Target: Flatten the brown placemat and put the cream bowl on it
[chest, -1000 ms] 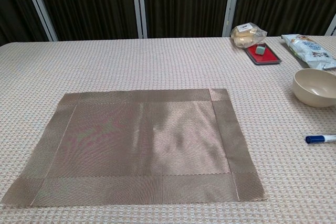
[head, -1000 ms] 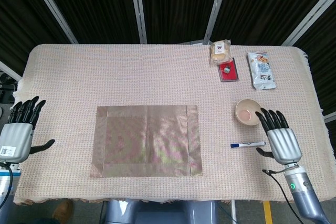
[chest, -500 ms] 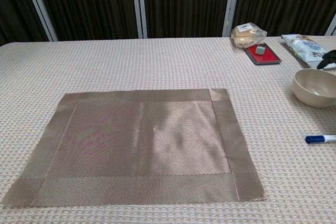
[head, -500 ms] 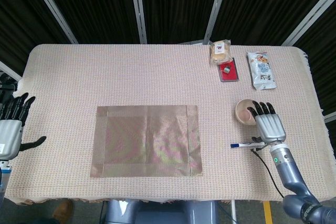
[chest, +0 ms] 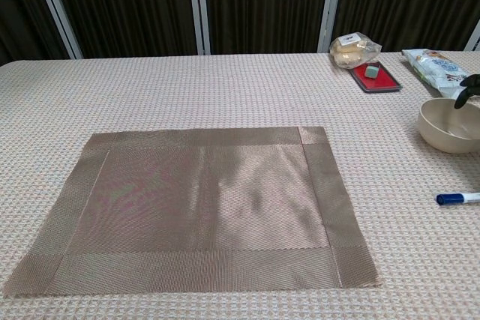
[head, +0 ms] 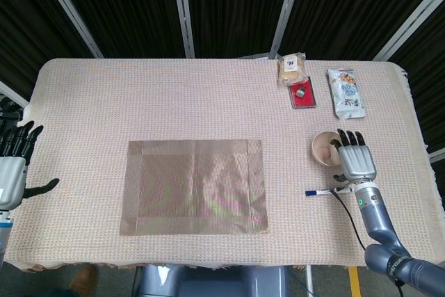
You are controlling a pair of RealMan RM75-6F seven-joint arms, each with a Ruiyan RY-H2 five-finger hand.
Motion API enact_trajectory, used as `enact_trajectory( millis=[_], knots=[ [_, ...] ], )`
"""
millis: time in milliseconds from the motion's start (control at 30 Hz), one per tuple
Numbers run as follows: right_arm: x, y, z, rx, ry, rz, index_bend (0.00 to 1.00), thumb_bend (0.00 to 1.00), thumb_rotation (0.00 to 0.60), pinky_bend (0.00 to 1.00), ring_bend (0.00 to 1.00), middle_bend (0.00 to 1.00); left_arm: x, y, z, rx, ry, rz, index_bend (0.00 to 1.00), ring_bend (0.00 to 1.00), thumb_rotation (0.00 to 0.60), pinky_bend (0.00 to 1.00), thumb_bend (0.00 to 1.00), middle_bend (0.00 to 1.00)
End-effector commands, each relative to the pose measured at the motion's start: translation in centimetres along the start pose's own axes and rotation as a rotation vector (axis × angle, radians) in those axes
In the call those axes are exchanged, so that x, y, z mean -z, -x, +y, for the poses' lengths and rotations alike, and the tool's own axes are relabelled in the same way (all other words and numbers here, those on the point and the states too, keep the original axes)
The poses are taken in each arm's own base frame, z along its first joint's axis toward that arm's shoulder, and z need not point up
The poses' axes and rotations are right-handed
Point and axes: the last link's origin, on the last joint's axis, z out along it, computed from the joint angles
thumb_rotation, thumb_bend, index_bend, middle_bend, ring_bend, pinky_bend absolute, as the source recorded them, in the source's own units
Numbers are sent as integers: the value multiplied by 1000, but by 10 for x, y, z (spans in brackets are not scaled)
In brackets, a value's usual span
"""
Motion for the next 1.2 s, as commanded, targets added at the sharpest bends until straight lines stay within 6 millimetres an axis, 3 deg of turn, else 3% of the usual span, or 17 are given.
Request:
enact_trajectory(
  millis=[33, 167, 367, 400, 467, 533, 567, 867, 1200],
  knots=[
    [-8, 5, -3, 2, -6, 1, 257, 37, 600, 0, 0, 0, 0, 1, 1, 0, 2, 0, 0, 0, 600, 0, 0, 0],
    [-21, 12, -5, 15, 2, -7, 3, 166, 600, 0, 0, 0, -1, 2, 0, -2, -2, -1, 0, 0, 600, 0, 0, 0],
    [-31, 16, -4, 12, 18, -1, 0, 384, 600, 0, 0, 0, -3, 2, -1, -3, -9, 1, 0, 0, 600, 0, 0, 0],
    [-32, 17, -4, 6, 19, -2, 30, 402, 600, 0, 0, 0, -4, 3, -2, -5, -13, 1, 0, 0, 600, 0, 0, 0],
    [-32, 18, -3, -10, 18, 2, 457, 434, 600, 0, 0, 0, -5, 3, -3, -6, -18, 1, 0, 0, 600, 0, 0, 0],
    [-32, 20, -2, -21, 12, 8, 805, 445, 600, 0, 0, 0, -5, 4, -4, -7, -19, 0, 0, 0, 600, 0, 0, 0],
    [-32, 20, -1, -23, 10, 12, 842, 450, 600, 0, 0, 0, -5, 4, -4, -9, -19, 1, 0, 0, 600, 0, 0, 0],
    [-27, 12, 4, -55, -21, 108, 868, 447, 600, 0, 0, 0, -5, 5, -1, -6, -10, -1, 0, 0, 600, 0, 0, 0],
    [10, -32, 0, -98, -184, 317, 871, 440, 600, 0, 0, 0, -2, 2, 3, 13, 7, -2, 0, 0, 600, 0, 0, 0]
  ],
)
